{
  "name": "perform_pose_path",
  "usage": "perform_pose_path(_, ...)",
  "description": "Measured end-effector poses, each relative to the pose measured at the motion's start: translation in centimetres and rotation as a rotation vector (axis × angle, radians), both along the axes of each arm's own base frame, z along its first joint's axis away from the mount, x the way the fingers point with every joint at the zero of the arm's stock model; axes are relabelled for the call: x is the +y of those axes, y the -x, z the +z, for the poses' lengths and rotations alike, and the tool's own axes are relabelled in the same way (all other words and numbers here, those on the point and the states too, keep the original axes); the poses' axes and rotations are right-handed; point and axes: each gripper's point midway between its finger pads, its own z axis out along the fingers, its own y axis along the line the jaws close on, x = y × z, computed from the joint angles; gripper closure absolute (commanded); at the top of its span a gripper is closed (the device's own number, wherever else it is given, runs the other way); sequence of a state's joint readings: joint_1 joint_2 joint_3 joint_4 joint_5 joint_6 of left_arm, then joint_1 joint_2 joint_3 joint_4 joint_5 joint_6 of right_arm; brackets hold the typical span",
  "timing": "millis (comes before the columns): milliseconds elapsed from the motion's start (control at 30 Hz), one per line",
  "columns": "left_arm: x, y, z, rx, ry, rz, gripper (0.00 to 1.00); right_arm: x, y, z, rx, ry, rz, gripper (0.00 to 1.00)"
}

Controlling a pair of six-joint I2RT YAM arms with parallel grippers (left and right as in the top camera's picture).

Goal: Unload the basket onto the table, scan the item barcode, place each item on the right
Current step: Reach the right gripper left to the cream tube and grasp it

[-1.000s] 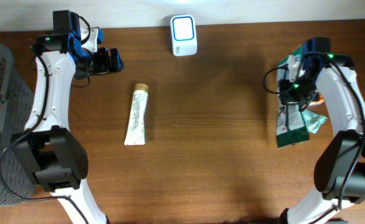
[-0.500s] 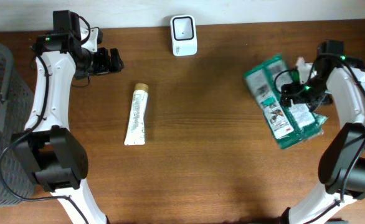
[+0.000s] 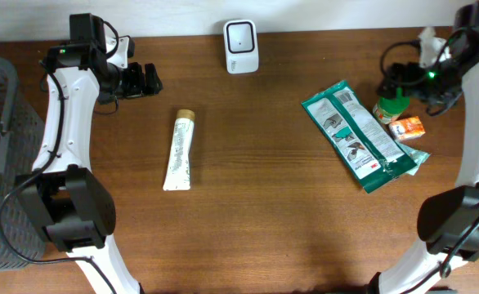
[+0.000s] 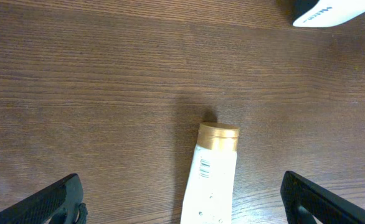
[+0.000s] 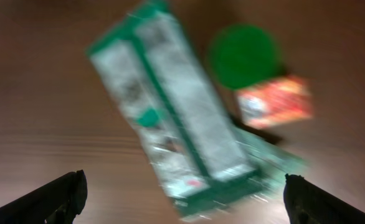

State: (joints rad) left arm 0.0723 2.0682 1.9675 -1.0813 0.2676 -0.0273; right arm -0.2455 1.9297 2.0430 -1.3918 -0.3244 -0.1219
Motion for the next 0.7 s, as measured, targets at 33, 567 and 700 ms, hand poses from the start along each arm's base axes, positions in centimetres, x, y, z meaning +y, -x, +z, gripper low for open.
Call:
perform_pose_path(33, 0.0, 0.0, 0.0, 0.000, 0.000, 0.000, 0.01, 1.5, -0.2, 0.3, -0.009, -0.049, 0.023, 0.02)
perform_pose_path(567, 0.0, 0.0, 0.0, 0.000, 0.000, 0.000, 0.01, 20.1, -1.0, -2.8, 0.046, -0.230, 0.323, 0.20)
perform_pose_path(700, 0.0, 0.0, 0.0, 0.000, 0.000, 0.000, 0.01, 21.4, -1.5, -2.9, 0.043, -0.217, 0.272, 0.19)
